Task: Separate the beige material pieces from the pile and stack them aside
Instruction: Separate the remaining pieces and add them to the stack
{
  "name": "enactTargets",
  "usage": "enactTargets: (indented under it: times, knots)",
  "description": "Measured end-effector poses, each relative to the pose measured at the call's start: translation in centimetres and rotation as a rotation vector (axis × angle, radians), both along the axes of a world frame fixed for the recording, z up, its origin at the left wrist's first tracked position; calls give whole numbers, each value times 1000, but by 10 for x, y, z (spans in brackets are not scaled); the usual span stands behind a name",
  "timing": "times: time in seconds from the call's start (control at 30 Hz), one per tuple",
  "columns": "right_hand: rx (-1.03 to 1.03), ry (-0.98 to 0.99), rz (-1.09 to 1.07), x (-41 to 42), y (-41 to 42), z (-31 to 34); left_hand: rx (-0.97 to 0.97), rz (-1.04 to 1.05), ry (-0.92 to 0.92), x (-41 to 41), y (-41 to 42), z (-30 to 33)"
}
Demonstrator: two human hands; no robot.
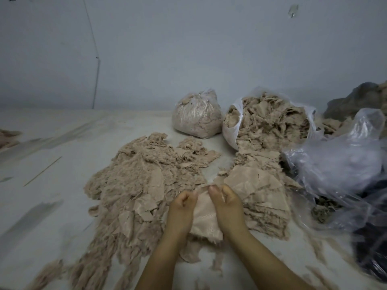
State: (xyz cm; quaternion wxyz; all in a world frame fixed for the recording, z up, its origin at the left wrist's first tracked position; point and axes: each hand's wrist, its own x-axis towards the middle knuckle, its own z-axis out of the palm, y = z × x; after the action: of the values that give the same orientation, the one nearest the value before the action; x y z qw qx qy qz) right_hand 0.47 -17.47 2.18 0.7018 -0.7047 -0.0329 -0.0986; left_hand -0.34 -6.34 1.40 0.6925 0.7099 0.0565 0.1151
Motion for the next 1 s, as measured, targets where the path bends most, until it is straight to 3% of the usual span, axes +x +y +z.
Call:
enactTargets:
  times: [0.13, 0.27, 0.33, 0.4, 0.53, 0.6, 0.7, 0.77, 0.83, 0.93, 1.0]
  knots:
    - [-32, -13, -23, 10, -7, 9, 101, 22, -11, 3, 8, 5]
    - [30, 41, -101, 26, -18, 22, -48, 106, 35, 10, 20, -1]
    - [18, 36, -208, 38, -36, 38, -26, 167, 60, 11, 27, -6]
    - [-150, -36, -346, 53, -62, 53, 146, 188, 47, 9, 34, -12]
    - [-789, -126, -502, 58, -90, 55, 514, 3, 80, 5, 37, -19]
    - [-909, -231, -445, 51, -82, 43, 725, -157, 132, 3, 35, -23]
    - [-1111, -191, -321, 35, -70, 27, 805, -180, 211, 4, 32, -29]
    - [-995, -303, -295, 23, -59, 23, 740, -91, 152, 5, 35, -30]
    - [-816, -318, -62, 7, -36, 21, 597, -45, 55, 5, 39, -25]
    - [-781, -20, 329, -6, 3, 0, 451, -7, -24, 6, 41, -13]
    - [-685, 37, 330, -5, 15, -13, 404, -19, -77, 6, 42, -6]
